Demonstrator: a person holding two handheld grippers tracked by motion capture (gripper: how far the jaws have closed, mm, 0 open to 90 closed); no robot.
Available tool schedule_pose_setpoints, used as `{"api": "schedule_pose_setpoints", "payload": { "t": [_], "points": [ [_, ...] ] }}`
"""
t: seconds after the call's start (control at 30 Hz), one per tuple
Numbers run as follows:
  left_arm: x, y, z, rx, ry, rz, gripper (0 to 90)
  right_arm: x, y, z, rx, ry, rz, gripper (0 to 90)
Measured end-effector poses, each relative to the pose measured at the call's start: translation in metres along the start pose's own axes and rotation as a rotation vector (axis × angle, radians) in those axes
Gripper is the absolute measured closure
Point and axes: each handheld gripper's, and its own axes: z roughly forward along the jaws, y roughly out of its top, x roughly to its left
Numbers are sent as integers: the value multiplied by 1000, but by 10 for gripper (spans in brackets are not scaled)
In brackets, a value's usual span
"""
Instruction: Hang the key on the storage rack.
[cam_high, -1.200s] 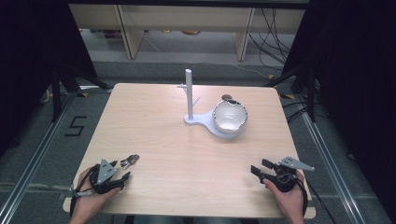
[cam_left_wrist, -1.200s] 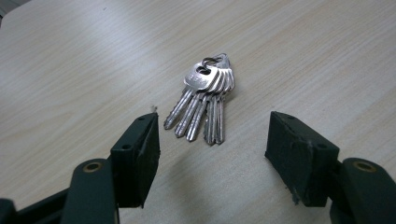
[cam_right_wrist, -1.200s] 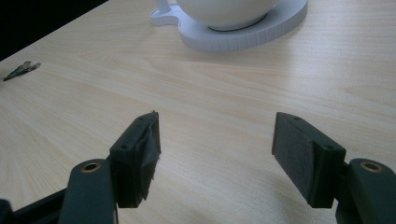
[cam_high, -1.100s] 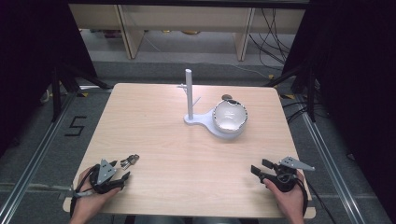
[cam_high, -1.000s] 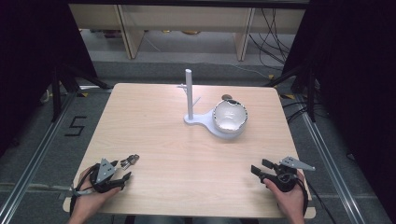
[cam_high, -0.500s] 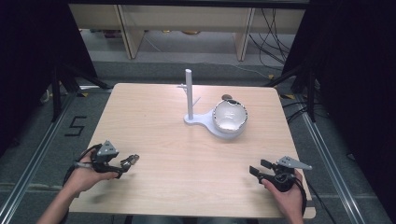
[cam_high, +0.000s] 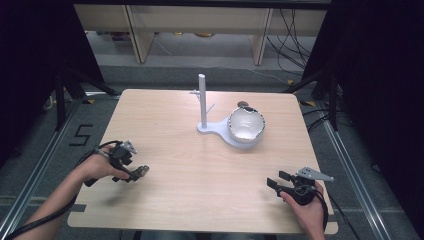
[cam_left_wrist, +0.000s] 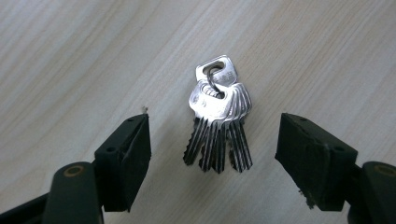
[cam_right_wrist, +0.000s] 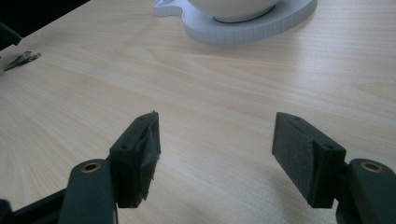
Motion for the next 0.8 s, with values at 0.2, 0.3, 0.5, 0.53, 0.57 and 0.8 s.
{"api": "schedule_pose_setpoints", "payload": {
  "t": [0.2,0.3,0.5,0.53,0.57,0.8],
  "points": [
    [3,10,6,85,-8,26,270,-1,1,-1,23,-9,-25,329],
    [2,11,8,108,-20,28,279,-2,2,-1,24,-20,-38,328],
    [-2,13,16,184,-25,64,364,-2,2,0,34,-16,-29,327],
    [-4,15,17,196,-16,82,374,-2,2,0,26,-21,-39,326],
    [-5,16,16,198,-19,82,392,-2,2,-1,27,-22,-39,326],
    [-12,20,15,220,-15,82,555,-2,2,0,29,-32,-45,326]
  ]
}}
